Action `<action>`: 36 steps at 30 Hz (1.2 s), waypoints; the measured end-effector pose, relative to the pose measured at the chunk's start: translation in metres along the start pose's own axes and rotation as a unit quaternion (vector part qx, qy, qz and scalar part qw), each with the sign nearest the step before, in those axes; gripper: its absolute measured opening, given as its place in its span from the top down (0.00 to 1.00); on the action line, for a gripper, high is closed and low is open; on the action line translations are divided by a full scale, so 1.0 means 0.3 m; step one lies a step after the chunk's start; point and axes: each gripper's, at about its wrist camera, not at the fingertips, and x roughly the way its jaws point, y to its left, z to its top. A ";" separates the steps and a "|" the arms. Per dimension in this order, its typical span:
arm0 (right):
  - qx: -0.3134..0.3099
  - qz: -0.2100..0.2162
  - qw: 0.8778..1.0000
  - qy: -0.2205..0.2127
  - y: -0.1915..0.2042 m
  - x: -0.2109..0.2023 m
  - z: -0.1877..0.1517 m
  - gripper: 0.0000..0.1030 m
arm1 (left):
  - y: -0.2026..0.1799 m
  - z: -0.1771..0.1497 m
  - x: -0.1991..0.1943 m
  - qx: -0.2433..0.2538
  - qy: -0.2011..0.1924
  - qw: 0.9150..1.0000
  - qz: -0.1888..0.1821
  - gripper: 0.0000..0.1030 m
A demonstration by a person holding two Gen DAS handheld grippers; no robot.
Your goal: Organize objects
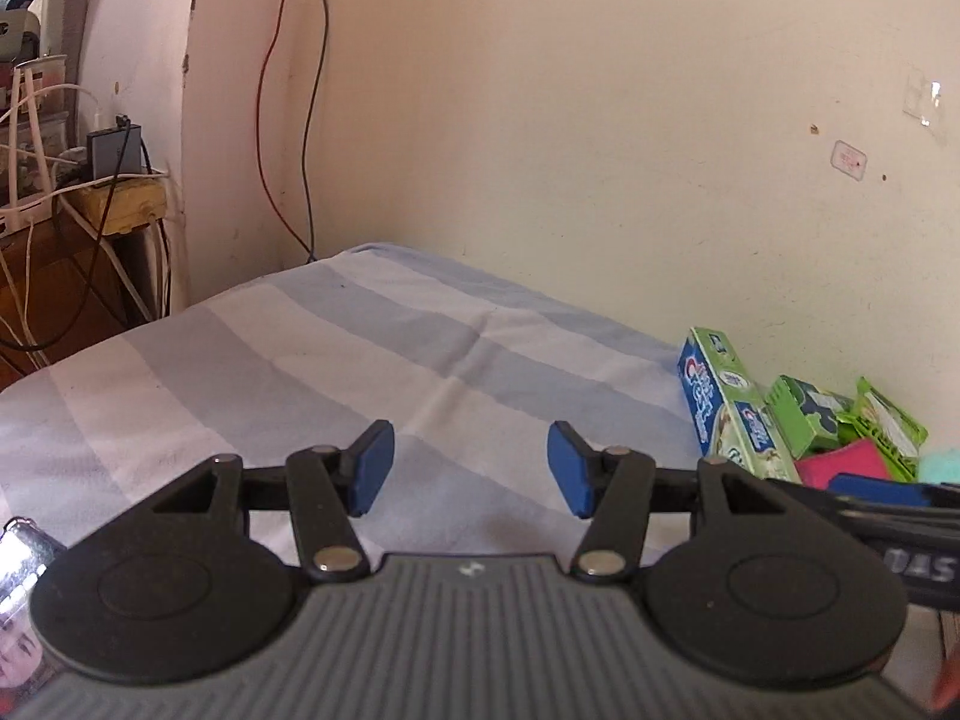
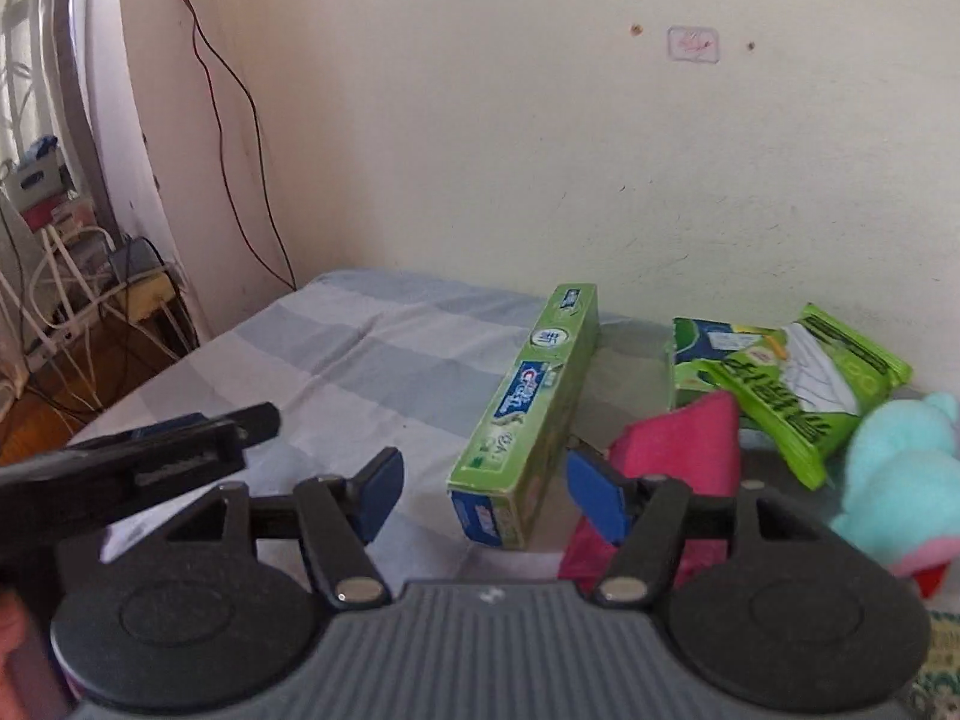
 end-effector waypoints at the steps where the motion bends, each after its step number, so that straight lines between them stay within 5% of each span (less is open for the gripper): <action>1: 0.000 -0.011 1.000 0.011 0.010 0.047 0.002 0.40 | 0.016 -0.002 -0.004 -0.006 0.006 1.000 -0.007 0.43; 3: -0.002 -0.033 0.999 0.030 0.016 0.120 -0.003 0.44 | 0.024 -0.009 -0.003 -0.011 0.019 1.000 -0.019 0.43; 5: -0.010 -0.044 0.998 0.042 0.015 0.156 -0.019 0.60 | 0.025 -0.020 -0.010 -0.009 0.025 0.999 -0.026 0.43; 8: -0.024 -0.038 0.998 0.033 0.007 0.103 -0.054 0.67 | 0.027 -0.035 -0.012 -0.006 0.024 0.999 -0.034 0.43; 18: -0.086 0.051 0.994 0.054 -0.188 -0.412 -0.386 0.69 | -0.030 -0.080 -0.029 0.021 0.056 0.993 -0.100 0.42; 22: -0.052 -0.012 0.997 0.047 -0.359 -0.621 -0.508 0.61 | -0.107 -0.121 -0.049 0.044 0.092 0.980 -0.171 0.42; 25: -0.007 -0.128 0.992 0.017 -0.482 -0.748 -0.567 0.53 | -0.188 -0.153 -0.090 0.069 0.112 0.966 -0.224 0.42; 27: 0.046 -0.164 0.985 -0.017 -0.559 -0.842 -0.601 0.53 | -0.241 -0.175 -0.136 0.087 0.117 0.955 -0.258 0.40; 32: 0.107 -0.165 0.978 -0.070 -0.640 -0.956 -0.643 0.51 | -0.372 -0.231 -0.230 0.109 0.136 0.931 -0.322 0.28; 36: 0.097 -0.133 0.984 -0.061 -0.634 -0.902 -0.657 0.43 | -0.468 -0.260 -0.259 0.143 0.117 0.935 -0.303 0.14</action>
